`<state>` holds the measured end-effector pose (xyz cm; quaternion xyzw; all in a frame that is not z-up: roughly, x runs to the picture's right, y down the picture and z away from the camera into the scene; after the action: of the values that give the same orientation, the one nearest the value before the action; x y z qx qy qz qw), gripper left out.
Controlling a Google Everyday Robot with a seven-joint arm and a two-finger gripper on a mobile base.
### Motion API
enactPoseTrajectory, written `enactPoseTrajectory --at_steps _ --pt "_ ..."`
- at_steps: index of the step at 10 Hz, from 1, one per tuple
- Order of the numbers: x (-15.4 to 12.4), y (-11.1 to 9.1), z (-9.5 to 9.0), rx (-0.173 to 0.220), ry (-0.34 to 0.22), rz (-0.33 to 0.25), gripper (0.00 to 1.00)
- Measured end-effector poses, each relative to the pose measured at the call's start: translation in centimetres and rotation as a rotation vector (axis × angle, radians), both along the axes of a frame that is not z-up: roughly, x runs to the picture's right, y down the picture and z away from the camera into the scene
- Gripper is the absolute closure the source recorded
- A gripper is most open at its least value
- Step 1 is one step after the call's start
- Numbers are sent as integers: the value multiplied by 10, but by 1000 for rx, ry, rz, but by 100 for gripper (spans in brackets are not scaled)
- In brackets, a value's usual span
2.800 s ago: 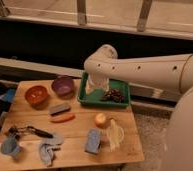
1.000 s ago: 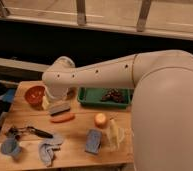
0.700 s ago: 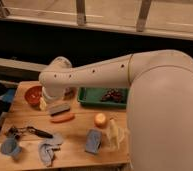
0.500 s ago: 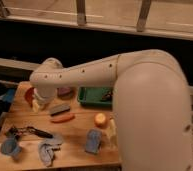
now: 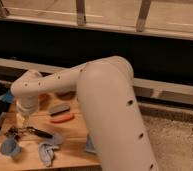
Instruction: Place brush in red bowl
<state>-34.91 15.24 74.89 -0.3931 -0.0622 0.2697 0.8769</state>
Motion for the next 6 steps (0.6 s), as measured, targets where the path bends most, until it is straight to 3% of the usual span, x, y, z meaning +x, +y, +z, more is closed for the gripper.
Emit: enactPoseTrajectory --at_steps 1,6 --pt "-9 12 -1 -2 -9 -17 34" --pt "-10 13 1 -3 -5 -14 34"
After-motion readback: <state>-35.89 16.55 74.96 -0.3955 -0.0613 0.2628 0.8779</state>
